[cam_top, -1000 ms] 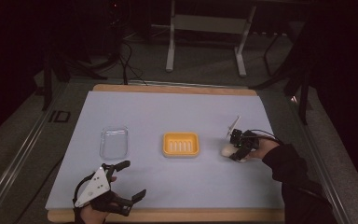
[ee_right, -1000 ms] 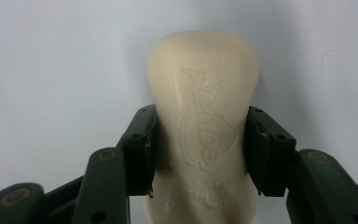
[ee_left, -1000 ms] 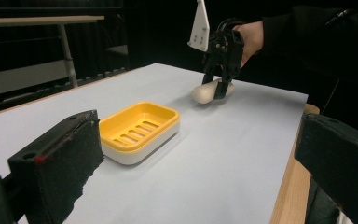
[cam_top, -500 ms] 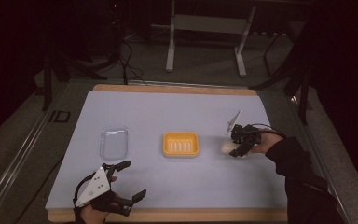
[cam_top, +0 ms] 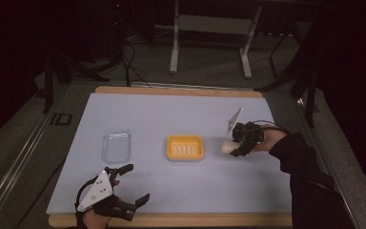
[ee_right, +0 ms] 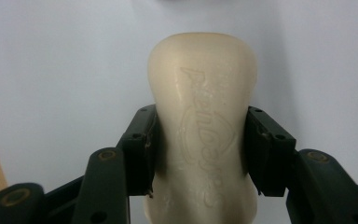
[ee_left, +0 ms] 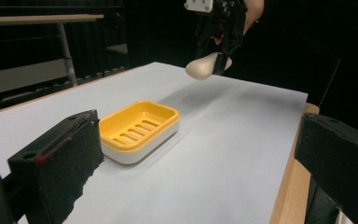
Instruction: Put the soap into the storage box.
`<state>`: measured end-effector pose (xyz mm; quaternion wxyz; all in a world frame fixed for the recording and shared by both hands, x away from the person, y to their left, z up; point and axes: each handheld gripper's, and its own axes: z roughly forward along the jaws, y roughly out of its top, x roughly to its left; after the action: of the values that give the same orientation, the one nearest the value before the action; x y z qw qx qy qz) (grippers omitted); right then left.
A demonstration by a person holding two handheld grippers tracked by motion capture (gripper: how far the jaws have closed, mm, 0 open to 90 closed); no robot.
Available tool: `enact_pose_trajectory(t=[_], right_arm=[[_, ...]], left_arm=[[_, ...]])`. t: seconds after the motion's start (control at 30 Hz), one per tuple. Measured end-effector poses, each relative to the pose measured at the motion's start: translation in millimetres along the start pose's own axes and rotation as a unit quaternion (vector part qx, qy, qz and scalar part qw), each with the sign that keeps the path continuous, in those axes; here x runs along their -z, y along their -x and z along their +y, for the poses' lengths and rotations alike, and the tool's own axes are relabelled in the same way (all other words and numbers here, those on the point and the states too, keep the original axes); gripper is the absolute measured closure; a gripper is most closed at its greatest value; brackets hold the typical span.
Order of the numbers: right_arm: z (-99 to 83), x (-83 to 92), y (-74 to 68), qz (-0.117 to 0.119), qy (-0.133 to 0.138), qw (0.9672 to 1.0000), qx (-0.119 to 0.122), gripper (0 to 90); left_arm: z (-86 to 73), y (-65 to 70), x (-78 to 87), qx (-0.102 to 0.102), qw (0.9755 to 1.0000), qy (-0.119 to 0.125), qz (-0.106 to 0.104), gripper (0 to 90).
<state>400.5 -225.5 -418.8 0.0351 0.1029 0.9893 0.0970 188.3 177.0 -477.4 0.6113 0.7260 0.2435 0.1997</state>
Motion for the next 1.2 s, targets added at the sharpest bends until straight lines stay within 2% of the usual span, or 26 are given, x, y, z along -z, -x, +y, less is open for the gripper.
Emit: enact_pose_trajectory(t=[0.23, 0.33, 0.67, 1.03, 1.2], right_arm=[[11.8, 5.5, 0.0, -0.003, 0.006, 0.9998, 0.019, 49.6], [18.2, 5.7, -0.4, -0.007, -0.001, 0.9996, 0.028, 49.6], [36.6, 6.6, -2.0, 0.003, 0.009, 0.9985, 0.054, 49.6], [56.3, 3.3, -6.3, 0.009, 0.038, 0.9945, 0.097, 49.6], [64.6, -1.6, -9.0, 0.012, 0.054, 0.9916, 0.117, 49.6]], left_arm=[[-0.2, 0.4, -0.6, -0.001, 1.0000, -0.002, 0.000, 1.1], [-0.3, 0.4, -0.8, -0.002, 1.0000, -0.003, 0.000, 1.1], [-0.5, 0.8, -0.9, -0.002, 1.0000, -0.005, -0.003, 1.1], [-0.1, 0.9, 0.6, -0.003, 1.0000, -0.005, -0.005, 1.1], [0.4, 0.5, 2.7, 0.001, 1.0000, 0.000, -0.002, 1.1]])
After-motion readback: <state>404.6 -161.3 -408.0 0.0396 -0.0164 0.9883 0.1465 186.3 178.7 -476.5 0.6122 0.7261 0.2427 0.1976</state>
